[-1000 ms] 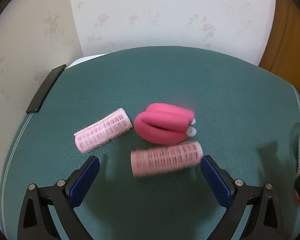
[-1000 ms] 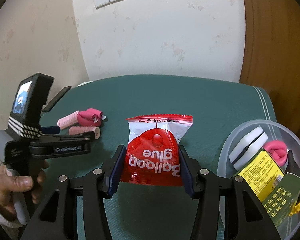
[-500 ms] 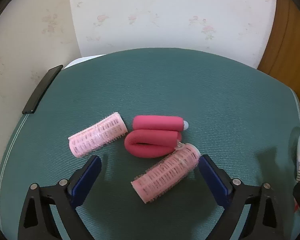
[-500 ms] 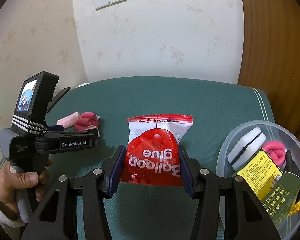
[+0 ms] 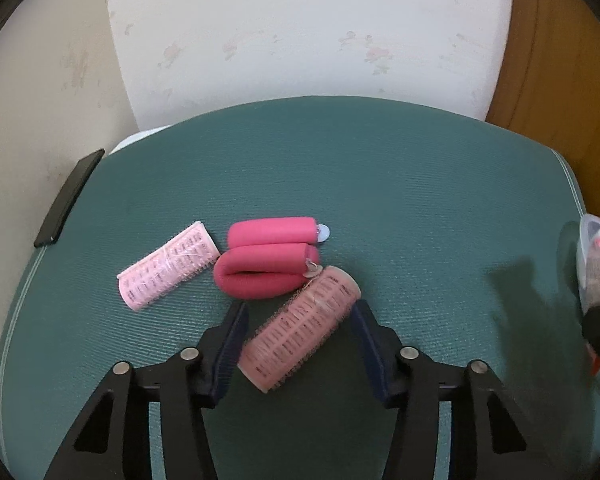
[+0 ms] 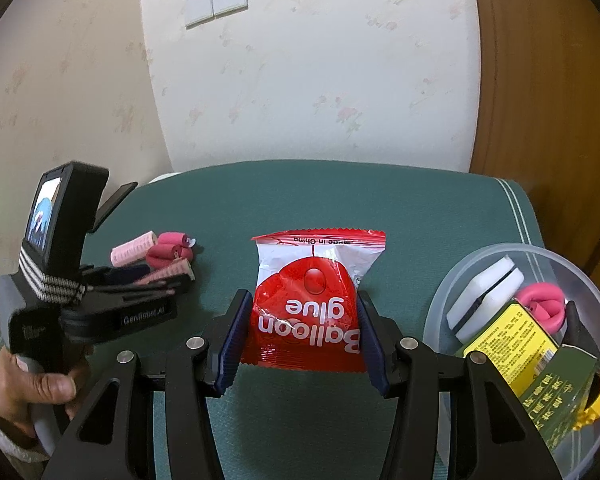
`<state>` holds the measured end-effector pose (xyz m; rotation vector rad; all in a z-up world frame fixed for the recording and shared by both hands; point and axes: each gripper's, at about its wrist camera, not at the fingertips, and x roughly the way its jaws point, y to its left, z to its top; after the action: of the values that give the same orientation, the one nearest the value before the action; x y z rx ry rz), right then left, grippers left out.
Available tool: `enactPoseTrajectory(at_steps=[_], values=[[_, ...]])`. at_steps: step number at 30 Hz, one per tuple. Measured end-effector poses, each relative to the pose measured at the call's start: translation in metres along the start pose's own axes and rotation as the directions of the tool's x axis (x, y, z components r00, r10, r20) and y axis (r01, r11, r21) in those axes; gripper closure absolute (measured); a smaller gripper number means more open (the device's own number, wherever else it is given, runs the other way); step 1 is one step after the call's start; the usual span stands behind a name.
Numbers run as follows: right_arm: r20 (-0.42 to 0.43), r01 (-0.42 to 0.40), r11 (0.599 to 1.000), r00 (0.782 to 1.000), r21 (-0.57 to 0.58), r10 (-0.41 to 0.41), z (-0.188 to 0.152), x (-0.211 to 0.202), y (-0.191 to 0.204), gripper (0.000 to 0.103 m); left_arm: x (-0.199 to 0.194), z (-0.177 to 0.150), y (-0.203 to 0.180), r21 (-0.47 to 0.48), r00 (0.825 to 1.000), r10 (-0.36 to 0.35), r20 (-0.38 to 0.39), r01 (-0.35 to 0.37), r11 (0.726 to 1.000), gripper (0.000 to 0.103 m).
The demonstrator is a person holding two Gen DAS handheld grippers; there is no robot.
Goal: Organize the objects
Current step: 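Close left gripper on a pink hair roller while right gripper lifts red packet, then carry red packet and pink roller over the clear bowl with both grippers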
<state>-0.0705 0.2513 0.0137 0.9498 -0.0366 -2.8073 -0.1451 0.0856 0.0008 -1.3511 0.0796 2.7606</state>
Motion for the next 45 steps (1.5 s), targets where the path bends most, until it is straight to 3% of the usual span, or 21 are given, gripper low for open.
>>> enactPoseTrajectory(at_steps=[8, 27, 35, 45], values=[[0.029, 0.011, 0.999, 0.999, 0.032, -0.012, 0.007, -0.007, -0.010, 0.051, -0.015, -0.006, -0.002, -0.004, 0.999, -0.043, 0.019, 0.043, 0.999, 0.068], [0.083, 0.056, 0.991, 0.994, 0.122, -0.067, 0.016, -0.027, -0.047, 0.051, -0.064, -0.005, -0.023, 0.015, 0.987, -0.118, 0.108, 0.117, 0.993, 0.070], [0.108, 0.114, 0.969, 0.984, 0.219, -0.140, 0.020, -0.045, -0.092, 0.051, -0.081, 0.001, -0.054, 0.079, 0.978, -0.163, 0.130, 0.153, 0.985, 0.070], [0.075, 0.214, 0.920, 0.965, 0.327, -0.251, 0.009, -0.062, -0.158, 0.051, -0.093, 0.013, -0.114, 0.188, 0.960, -0.246, 0.130, 0.220, 0.957, 0.070]])
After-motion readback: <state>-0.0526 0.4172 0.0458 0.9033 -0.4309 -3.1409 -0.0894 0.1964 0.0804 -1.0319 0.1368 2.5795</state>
